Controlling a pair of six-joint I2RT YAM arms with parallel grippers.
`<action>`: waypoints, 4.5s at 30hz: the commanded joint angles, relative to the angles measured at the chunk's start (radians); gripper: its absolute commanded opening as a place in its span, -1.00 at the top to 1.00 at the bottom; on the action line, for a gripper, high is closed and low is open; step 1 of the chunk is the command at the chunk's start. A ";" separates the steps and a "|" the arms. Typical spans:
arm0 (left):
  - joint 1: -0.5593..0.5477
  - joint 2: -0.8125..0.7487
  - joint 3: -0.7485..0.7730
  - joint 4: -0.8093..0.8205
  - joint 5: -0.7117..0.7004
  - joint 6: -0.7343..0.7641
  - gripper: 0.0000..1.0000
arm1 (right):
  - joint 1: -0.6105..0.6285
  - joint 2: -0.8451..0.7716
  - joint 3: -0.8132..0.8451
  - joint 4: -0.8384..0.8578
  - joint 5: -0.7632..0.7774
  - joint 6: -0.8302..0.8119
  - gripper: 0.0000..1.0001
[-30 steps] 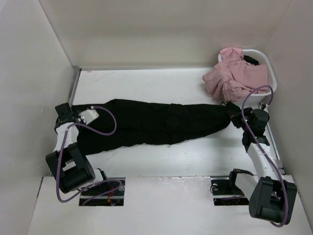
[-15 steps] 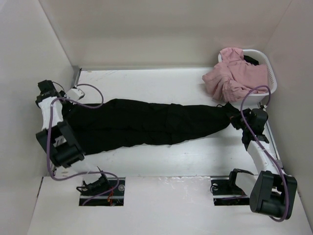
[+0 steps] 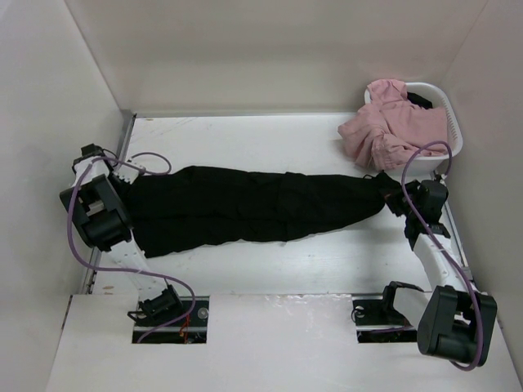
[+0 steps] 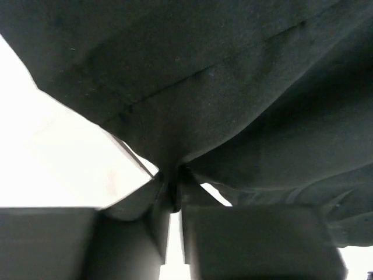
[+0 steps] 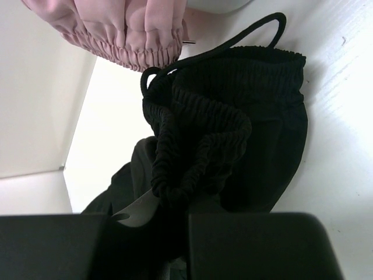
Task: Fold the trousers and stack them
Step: Fold the trousers
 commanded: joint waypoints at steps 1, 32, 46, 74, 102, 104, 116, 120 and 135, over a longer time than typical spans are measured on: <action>-0.010 -0.057 0.023 -0.001 -0.008 -0.022 1.00 | 0.004 -0.008 0.063 0.011 0.011 -0.023 1.00; 0.079 -0.519 -0.387 -0.001 -0.233 0.337 -0.10 | -0.050 0.162 0.083 -0.185 0.082 0.037 -1.00; -0.086 -0.210 -0.130 0.059 -0.146 0.088 -0.15 | 0.079 0.494 0.173 -0.106 0.254 0.209 -0.65; -0.306 -0.152 -0.204 0.177 -0.138 -0.065 -0.15 | 0.929 0.157 0.415 -0.705 0.997 -0.247 1.00; -0.225 -0.087 -0.207 0.217 -0.140 -0.071 -0.15 | 1.123 0.055 0.539 -0.598 0.611 -0.156 -1.00; -0.218 -0.104 -0.207 0.213 -0.135 -0.076 -0.15 | 0.992 0.031 0.413 -0.623 0.488 -0.071 -1.00; -0.209 -0.164 -0.241 0.185 -0.124 -0.077 -0.15 | 0.826 0.006 -0.057 -0.094 0.129 0.094 -0.99; -0.209 -0.161 -0.239 0.185 -0.124 -0.077 -0.15 | 0.806 0.125 -0.069 -0.058 0.075 0.094 -0.59; -0.258 -0.207 -0.075 0.067 -0.065 -0.160 -0.16 | 0.562 0.063 0.481 -0.742 0.346 -0.358 1.00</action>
